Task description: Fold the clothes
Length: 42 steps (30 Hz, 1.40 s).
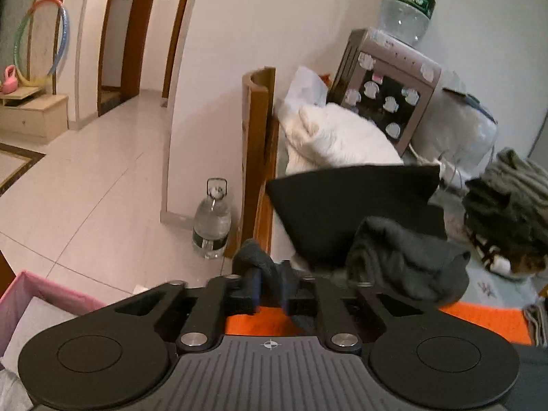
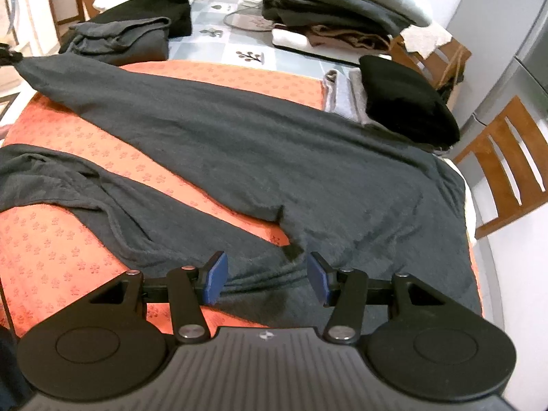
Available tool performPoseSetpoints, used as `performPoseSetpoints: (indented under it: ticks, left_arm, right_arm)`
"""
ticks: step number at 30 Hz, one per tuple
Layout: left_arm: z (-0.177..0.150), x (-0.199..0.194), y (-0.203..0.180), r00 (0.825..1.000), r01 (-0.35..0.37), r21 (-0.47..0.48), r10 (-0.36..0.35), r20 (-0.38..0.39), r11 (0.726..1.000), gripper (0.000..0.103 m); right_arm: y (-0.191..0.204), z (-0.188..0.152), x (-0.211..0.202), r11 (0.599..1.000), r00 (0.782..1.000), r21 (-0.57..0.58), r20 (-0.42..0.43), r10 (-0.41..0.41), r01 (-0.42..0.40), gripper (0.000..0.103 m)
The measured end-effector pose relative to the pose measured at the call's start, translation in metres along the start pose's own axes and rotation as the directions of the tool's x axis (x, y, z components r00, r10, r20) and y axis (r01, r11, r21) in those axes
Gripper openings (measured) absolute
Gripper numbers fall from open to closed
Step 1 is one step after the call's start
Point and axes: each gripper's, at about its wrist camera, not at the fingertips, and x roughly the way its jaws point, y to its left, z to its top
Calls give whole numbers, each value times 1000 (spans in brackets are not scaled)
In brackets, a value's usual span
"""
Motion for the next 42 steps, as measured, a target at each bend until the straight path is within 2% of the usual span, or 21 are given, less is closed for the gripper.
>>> performPoseSetpoints:
  ticks: [2,7,15,21,28,32,33,34,35,42]
  left_arm:
    - [-8,-4,3,1000,-1,18,2,-3,1000,33]
    - [-24,-26,6,1000,15,90,-12,-28,996,57]
    - [-59,-72,-3,993,99,234,-82,-81,967,64]
    - [-98,-112,-9,983,168,306,-135,-125,937,64]
    - [-143,-142,-17,980,169,396,-114,-160,903,66]
    - [-164,-153,-27,980,172,449,-108,-166,877,74]
    - [-168,-155,-31,980,173,460,-107,-166,871,76]
    - [-172,-156,-34,980,173,472,-106,-167,865,78]
    - [-176,-156,-37,981,172,478,-105,-164,861,78]
    - [-198,-152,-68,982,179,459,-127,-142,870,78]
  right_arm:
    - [2,1,0,1000,1000,-16,9,15,-15,58]
    - [12,3,-1,996,998,-71,24,59,-58,58]
    - [39,8,5,970,989,-206,39,142,-131,58]
    - [63,18,17,931,975,-309,42,219,-195,57]
    - [97,23,38,864,945,-404,-3,327,-301,38]
    - [111,24,47,834,926,-426,-25,377,-351,34]
    - [113,25,49,829,920,-422,-31,391,-367,30]
    - [113,25,51,831,922,-423,-28,386,-361,14]
    - [114,26,52,833,924,-424,-26,380,-355,4]
    - [101,31,28,837,909,-413,51,414,-358,3]
